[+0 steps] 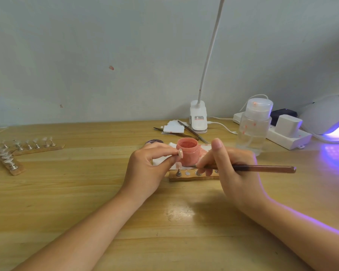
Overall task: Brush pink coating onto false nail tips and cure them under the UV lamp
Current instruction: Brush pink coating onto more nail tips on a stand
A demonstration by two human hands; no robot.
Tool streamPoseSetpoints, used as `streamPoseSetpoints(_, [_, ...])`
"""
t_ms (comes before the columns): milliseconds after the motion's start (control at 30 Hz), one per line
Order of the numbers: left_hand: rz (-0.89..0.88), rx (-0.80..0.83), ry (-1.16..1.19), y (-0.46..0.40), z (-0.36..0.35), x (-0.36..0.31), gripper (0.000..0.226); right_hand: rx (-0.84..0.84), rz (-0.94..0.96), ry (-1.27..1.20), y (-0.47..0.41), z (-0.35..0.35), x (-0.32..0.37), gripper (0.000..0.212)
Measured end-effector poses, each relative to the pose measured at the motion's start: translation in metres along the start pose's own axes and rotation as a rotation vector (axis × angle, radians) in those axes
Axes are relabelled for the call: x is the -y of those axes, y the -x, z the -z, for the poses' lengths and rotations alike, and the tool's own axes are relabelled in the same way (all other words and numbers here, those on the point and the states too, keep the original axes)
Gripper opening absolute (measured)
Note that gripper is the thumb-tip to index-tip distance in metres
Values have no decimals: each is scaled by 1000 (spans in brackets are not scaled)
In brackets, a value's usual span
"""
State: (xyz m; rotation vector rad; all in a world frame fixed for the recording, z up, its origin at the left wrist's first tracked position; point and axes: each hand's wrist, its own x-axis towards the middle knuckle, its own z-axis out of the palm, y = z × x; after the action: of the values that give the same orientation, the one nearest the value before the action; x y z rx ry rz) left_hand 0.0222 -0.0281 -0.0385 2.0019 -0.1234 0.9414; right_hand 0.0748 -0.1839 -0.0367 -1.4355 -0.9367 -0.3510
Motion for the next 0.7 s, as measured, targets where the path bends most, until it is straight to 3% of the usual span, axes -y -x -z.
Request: streamPoseSetpoints(700, [32,18,11,1,1,-2,25,15,14,42,-2,-1,0,44])
